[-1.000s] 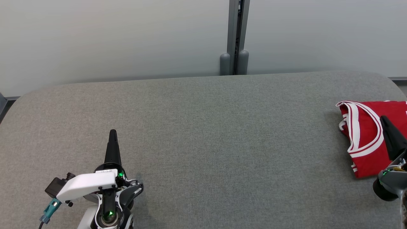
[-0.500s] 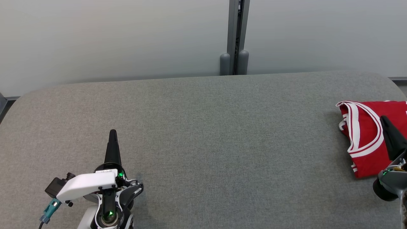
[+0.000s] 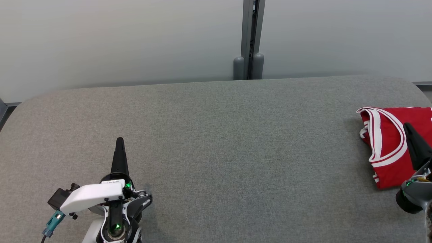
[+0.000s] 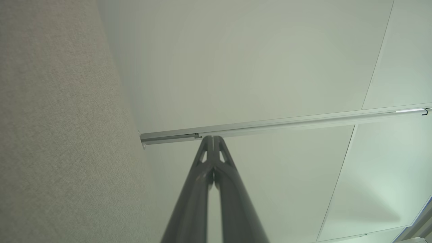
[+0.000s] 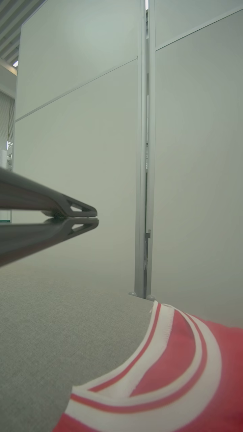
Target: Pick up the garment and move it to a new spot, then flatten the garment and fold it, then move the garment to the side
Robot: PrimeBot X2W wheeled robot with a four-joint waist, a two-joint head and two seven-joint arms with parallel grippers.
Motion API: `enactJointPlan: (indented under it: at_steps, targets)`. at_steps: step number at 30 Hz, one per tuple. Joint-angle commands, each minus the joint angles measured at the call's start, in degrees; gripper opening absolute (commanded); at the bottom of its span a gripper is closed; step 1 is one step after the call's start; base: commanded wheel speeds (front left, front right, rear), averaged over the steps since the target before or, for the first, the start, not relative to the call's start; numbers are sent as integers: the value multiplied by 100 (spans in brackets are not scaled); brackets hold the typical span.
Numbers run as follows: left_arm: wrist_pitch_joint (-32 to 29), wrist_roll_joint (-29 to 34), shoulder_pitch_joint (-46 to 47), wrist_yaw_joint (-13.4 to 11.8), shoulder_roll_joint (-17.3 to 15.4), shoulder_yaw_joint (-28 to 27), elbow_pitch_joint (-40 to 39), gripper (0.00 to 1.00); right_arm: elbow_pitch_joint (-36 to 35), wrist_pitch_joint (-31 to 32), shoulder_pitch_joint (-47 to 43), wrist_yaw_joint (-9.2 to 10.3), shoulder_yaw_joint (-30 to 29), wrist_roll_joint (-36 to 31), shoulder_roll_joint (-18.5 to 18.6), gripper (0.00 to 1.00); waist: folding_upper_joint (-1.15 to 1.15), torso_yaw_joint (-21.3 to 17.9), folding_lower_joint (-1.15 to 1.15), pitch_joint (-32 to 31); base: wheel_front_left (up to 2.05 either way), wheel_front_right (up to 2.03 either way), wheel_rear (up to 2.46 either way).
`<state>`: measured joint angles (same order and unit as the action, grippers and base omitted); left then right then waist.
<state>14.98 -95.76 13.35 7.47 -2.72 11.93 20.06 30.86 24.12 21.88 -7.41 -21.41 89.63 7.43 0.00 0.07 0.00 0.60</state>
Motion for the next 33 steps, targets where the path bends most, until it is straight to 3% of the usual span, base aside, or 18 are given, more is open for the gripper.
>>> enactJointPlan:
  at_steps: [1,33]
  targets:
    - [7,-1,50,21,-15,-12,-5,0,27,9,21,-14,4,6,32,0,0,0,0,0,0,0,0]
    - [7,-1,49,21,-15,-13,-6,0,27,9,21,-14,3,5,32,0,0,0,0,0,0,0,0]
